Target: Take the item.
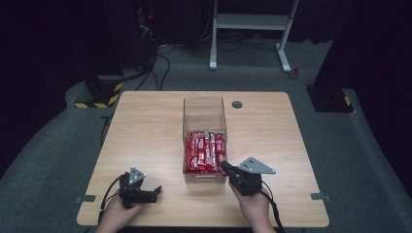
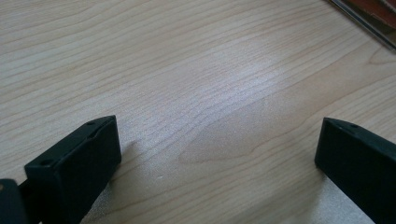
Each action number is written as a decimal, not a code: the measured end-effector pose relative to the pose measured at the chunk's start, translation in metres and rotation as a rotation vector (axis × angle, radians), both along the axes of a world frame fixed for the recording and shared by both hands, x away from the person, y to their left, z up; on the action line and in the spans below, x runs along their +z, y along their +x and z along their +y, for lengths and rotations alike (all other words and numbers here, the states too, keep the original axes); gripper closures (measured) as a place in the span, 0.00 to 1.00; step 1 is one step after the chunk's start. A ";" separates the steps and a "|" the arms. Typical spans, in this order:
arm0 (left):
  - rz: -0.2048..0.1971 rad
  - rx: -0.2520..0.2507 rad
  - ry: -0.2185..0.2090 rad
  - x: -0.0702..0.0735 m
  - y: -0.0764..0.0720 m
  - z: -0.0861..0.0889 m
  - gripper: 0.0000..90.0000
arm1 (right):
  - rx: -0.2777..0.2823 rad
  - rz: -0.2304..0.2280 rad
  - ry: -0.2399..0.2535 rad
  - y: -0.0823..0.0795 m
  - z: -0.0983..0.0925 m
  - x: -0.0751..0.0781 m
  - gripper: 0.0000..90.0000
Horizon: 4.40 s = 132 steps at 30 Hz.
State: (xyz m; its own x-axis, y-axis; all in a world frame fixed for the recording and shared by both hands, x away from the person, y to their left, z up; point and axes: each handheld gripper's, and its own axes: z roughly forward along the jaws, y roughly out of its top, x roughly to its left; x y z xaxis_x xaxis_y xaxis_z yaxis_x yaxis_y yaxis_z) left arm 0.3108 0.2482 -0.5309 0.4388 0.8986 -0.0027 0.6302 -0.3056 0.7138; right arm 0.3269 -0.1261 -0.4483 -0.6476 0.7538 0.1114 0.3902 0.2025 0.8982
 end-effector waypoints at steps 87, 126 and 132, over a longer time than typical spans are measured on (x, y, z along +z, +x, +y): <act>0.000 0.000 -0.001 0.000 0.000 0.000 0.01 | -0.148 -0.065 0.053 0.009 -0.066 0.017 1.00; 0.005 -0.004 -0.005 0.000 0.000 0.000 0.01 | -0.223 0.006 -0.089 0.065 -0.069 -0.002 1.00; 0.005 -0.006 -0.001 0.000 0.000 0.000 0.01 | -0.224 0.022 -0.102 0.076 -0.069 -0.009 1.00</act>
State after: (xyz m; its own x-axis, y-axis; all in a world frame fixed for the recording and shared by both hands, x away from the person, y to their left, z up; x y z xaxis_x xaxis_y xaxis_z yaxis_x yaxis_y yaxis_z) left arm 0.3104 0.2483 -0.5307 0.4445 0.8957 -0.0052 0.6315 -0.3093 0.7110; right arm 0.4029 -0.1949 -0.4575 -0.4610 0.8865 0.0399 0.4549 0.1974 0.8684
